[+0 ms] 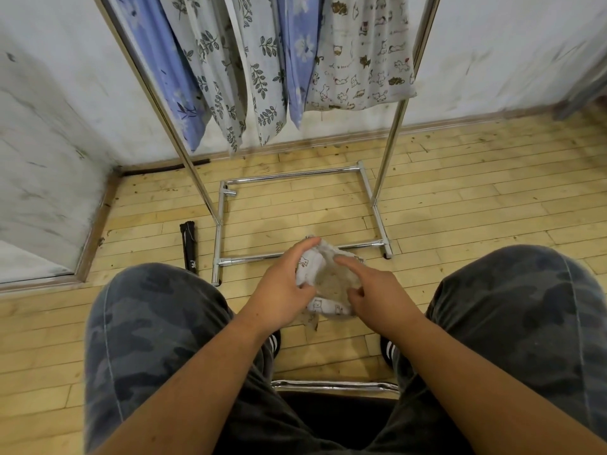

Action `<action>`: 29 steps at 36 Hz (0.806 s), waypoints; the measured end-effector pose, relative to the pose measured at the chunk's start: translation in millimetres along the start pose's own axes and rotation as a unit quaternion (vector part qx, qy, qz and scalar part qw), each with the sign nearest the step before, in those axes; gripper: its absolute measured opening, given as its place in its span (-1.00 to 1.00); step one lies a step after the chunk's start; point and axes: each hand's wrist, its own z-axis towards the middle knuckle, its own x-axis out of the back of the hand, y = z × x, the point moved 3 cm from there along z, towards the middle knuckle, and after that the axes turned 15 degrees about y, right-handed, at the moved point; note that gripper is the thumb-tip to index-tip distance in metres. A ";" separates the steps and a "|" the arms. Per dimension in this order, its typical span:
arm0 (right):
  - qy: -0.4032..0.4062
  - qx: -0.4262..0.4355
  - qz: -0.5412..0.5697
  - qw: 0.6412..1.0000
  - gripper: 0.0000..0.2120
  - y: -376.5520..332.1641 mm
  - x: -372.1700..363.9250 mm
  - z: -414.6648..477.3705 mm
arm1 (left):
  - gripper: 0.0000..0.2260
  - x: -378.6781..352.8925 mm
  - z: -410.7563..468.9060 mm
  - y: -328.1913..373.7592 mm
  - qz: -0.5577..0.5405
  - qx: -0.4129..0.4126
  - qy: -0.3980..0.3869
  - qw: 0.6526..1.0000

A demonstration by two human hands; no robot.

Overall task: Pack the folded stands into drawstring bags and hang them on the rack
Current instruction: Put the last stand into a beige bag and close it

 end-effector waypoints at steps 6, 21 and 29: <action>0.057 0.009 -0.025 0.998 -0.26 4.7 4.2 3.6 | -0.28 -3.5 2.5 -3.8 0.032 -0.017 -0.005 0.999; 0.160 -0.107 0.013 0.981 -0.79 18.6 9.4 19.5 | -0.25 7.6 8.6 -5.4 0.039 -0.013 0.015 0.999; 0.097 -0.174 0.196 0.960 -0.77 -8.9 12.4 29.2 | -0.32 30.8 29.8 -3.2 0.093 0.003 0.017 0.995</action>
